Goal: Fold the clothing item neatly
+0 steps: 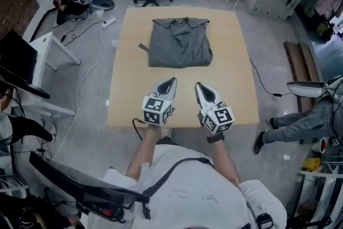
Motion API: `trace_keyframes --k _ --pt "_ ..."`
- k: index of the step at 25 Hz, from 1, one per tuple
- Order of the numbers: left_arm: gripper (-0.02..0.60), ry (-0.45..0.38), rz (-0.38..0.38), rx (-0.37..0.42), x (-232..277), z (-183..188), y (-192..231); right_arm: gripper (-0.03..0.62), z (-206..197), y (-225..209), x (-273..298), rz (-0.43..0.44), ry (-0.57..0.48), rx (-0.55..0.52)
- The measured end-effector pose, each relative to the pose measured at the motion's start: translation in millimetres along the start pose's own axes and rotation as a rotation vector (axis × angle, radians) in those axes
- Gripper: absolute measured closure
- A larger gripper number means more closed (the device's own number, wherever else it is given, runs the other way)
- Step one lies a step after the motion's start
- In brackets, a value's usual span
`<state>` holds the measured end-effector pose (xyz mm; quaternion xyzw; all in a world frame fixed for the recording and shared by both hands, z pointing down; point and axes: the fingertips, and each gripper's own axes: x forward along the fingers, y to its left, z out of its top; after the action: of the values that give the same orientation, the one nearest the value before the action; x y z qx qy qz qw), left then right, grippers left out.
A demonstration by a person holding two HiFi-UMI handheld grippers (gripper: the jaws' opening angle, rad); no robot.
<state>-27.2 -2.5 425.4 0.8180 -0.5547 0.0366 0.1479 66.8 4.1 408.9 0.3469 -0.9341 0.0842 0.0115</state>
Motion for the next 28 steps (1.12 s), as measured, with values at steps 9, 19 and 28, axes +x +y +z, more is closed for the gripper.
trace_keyframes --k 9,19,28 --pt "0.58 -0.05 0.113 0.022 -92 -32 -130 0.588 -20 26 -163 -0.054 0.013 0.025" --pt "0.58 -0.088 0.168 0.061 -146 -26 -177 0.588 1 45 -216 -0.003 0.013 0.002" --pt "0.58 -0.168 0.159 0.101 -172 6 -158 0.588 21 100 -188 0.078 0.007 -0.043"
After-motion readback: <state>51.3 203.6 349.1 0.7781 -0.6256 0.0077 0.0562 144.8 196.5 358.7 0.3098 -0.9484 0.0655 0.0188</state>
